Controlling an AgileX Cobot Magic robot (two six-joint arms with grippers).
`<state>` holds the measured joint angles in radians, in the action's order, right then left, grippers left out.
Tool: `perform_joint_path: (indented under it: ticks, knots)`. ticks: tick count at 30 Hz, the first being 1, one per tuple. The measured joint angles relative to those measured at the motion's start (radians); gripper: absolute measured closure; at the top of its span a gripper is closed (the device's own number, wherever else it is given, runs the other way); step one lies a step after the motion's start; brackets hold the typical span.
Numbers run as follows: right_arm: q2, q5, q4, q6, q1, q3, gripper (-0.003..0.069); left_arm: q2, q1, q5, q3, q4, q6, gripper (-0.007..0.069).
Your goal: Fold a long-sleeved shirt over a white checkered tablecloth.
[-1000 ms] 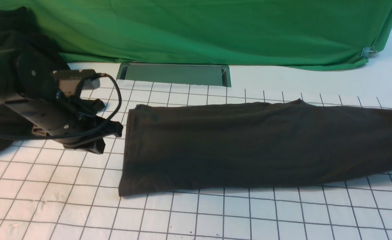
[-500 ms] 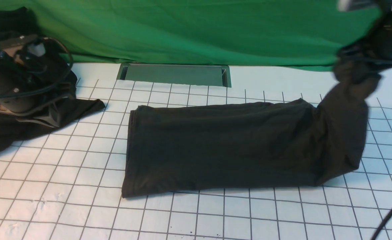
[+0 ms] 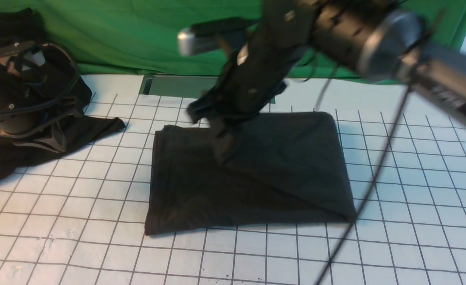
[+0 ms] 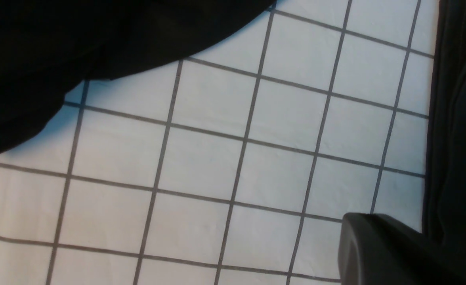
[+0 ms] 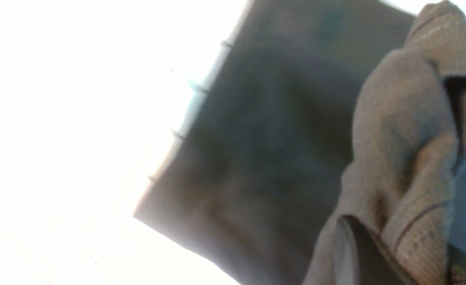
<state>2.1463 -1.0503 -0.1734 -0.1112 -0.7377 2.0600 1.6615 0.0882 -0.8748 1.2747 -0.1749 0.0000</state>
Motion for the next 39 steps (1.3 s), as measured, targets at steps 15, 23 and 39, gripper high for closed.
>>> perform_joint_path:
  ticks: [15, 23, 39]
  knots:
    - [0.198, 0.110, -0.086, 0.009, -0.117, 0.090, 0.0260, 0.000, 0.000, -0.001, 0.000, -0.007, 0.012, 0.0630]
    - [0.078, -0.122, 0.094, 0.111, -0.060, 0.238, 0.0323, 0.000, 0.001, -0.024, 0.000, -0.067, 0.051, 0.0630]
    - [-0.259, -0.140, 0.063, 0.210, 0.264, -0.299, 0.0665, 0.075, -0.348, 0.021, 0.002, -0.193, 0.102, 0.0630]
